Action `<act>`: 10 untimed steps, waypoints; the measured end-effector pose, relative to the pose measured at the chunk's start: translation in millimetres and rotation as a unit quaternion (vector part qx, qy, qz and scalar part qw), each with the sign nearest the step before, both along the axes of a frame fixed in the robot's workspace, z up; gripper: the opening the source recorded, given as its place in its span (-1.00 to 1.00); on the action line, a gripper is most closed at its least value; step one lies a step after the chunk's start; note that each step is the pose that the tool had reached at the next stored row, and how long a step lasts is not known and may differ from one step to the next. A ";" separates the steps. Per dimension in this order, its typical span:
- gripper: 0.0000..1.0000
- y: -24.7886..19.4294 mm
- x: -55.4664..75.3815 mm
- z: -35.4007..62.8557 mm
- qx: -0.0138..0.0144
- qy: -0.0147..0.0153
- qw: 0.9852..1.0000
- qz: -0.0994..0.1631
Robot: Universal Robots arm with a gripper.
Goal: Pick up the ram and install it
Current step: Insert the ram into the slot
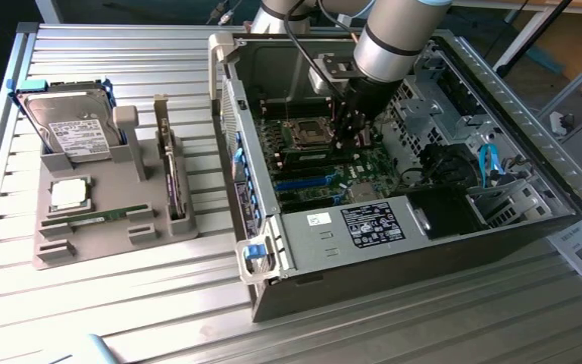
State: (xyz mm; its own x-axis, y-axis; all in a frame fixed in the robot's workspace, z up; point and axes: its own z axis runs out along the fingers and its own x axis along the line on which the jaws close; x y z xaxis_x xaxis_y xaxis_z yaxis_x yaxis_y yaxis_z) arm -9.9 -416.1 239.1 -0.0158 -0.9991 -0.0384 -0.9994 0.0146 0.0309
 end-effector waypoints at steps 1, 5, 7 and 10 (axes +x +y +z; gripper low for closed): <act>-0.76 0.0 0.0 0.0 0.000 0.000 1.000 0.000; -0.76 0.0 0.0 0.2 0.000 0.000 1.000 0.000; -0.76 0.0 0.0 0.2 0.000 0.000 1.000 0.000; -0.76 -0.1 0.0 0.5 0.000 0.000 1.000 0.000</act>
State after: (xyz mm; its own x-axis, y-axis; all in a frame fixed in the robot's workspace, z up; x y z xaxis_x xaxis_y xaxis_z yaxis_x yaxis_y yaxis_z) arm -10.0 -416.1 239.6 -0.0158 -0.9992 -0.0380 -0.9994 0.0146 0.0311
